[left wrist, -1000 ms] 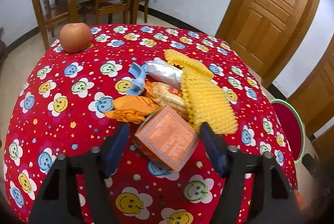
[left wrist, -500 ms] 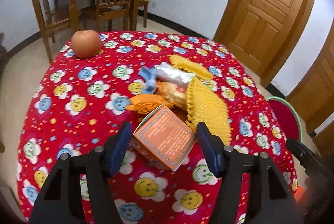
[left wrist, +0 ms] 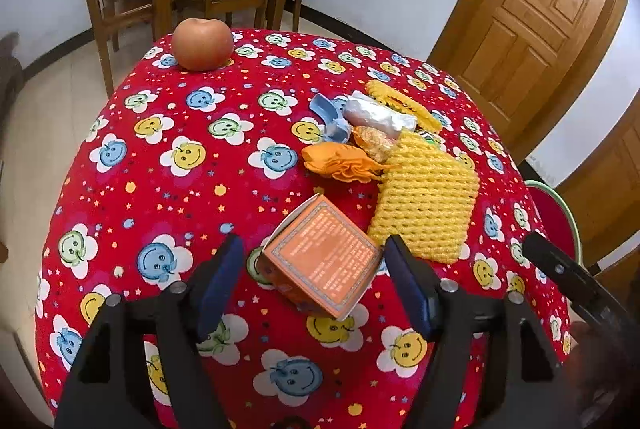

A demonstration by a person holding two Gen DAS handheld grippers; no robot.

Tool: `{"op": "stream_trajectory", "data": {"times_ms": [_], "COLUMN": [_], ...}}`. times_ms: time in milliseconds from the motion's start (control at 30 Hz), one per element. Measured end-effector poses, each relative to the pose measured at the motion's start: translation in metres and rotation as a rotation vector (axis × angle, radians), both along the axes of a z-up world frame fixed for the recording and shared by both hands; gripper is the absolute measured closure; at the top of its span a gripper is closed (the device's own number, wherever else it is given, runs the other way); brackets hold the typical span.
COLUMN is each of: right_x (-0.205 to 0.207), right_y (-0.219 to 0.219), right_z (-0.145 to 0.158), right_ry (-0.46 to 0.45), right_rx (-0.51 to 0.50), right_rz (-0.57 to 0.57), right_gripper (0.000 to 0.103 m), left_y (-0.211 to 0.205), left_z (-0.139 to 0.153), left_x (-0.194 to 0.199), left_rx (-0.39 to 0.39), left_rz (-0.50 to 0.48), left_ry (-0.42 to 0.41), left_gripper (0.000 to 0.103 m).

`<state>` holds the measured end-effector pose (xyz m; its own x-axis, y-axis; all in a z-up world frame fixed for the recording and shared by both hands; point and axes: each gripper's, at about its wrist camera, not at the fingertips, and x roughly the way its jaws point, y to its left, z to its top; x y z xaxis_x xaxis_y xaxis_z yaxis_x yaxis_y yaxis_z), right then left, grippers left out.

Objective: Collect trash
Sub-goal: 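Grasp the orange-printed box with the left tool while the right tool grasps the yellow mesh pad, then carry the box in the left tool while the right tool drops the yellow pad into the bucket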

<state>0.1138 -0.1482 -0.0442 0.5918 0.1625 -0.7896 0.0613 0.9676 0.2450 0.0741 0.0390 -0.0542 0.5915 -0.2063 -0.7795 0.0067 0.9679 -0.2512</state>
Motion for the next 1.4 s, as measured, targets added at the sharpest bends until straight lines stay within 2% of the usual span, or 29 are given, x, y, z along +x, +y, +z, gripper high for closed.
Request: {"op": "stream_trajectory", "data": {"times_ms": [367, 433, 600, 733, 867, 1000, 1033, 1100, 1167, 1200, 1400], "right_x": [0.023, 0.025, 0.029, 0.027, 0.022, 0.013, 0.011, 0.007, 0.002, 0.0, -0.012], "right_y": [0.034, 0.037, 0.045, 0.048, 0.047, 0.042, 0.04, 0.036, 0.032, 0.03, 0.017], "right_z": [-0.023, -0.027, -0.037, -0.037, -0.034, -0.026, -0.023, -0.017, -0.011, -0.008, 0.006], "right_ry": [0.052, 0.065, 0.101, 0.092, 0.075, 0.042, 0.034, 0.019, 0.003, -0.007, -0.041], "right_rx": [0.03, 0.039, 0.061, 0.082, 0.083, 0.084, 0.086, 0.089, 0.091, 0.091, 0.098], "right_rz": [0.086, 0.097, 0.137, 0.167, 0.167, 0.154, 0.15, 0.144, 0.142, 0.14, 0.119], "right_gripper": [0.024, 0.032, 0.063, 0.083, 0.091, 0.093, 0.093, 0.093, 0.093, 0.093, 0.093], "left_y": [0.008, 0.009, 0.008, 0.011, 0.011, 0.011, 0.011, 0.011, 0.011, 0.011, 0.006], "left_z": [-0.009, -0.009, -0.009, -0.012, -0.012, -0.009, -0.008, -0.006, -0.003, -0.002, -0.004], "left_x": [-0.005, -0.006, -0.006, -0.005, -0.005, -0.007, -0.008, -0.01, -0.011, -0.011, 0.003], "left_rx": [0.004, -0.003, -0.008, -0.027, -0.03, -0.025, -0.024, -0.015, -0.002, 0.008, 0.05], "left_rz": [-0.003, -0.008, -0.023, -0.03, -0.027, -0.019, -0.015, -0.014, -0.005, 0.005, -0.027], "left_ry": [0.004, -0.002, -0.006, 0.008, 0.009, 0.0, -0.005, -0.016, -0.032, -0.043, -0.051], "left_gripper": [0.028, 0.035, 0.055, 0.067, 0.07, 0.07, 0.07, 0.06, 0.037, 0.031, 0.027]}}
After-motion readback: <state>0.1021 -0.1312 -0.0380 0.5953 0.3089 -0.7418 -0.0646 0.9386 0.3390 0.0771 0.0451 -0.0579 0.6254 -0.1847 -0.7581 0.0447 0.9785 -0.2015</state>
